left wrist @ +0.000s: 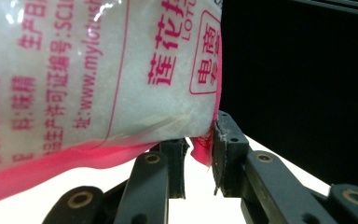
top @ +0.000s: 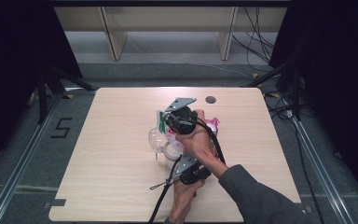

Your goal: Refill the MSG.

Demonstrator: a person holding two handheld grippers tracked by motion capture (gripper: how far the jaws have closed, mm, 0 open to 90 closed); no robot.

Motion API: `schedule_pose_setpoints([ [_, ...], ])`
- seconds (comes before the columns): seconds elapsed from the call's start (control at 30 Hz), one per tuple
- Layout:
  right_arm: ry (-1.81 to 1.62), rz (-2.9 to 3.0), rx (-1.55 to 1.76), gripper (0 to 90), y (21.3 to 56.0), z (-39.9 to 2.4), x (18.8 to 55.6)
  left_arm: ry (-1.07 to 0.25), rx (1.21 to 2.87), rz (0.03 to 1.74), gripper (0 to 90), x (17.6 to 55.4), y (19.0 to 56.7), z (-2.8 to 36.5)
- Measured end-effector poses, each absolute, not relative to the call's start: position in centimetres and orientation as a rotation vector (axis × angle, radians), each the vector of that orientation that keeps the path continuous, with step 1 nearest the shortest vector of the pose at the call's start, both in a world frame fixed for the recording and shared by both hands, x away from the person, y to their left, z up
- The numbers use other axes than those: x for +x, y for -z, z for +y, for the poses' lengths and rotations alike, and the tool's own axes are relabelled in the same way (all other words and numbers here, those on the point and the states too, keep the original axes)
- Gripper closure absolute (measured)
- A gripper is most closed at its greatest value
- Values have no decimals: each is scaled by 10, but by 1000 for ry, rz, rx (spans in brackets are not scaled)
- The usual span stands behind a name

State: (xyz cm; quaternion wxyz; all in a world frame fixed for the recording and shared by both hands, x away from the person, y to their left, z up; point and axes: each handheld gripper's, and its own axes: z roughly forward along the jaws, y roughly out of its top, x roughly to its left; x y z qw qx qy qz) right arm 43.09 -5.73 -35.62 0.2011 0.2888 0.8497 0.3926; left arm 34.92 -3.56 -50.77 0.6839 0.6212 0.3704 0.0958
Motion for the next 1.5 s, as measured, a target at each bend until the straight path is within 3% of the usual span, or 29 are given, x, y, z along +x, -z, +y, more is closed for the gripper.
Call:
schedule_pose_setpoints([
  [1.5,-1058,2381,774,900,358,-53,430,-214,1381,834,760,349,507,-35],
])
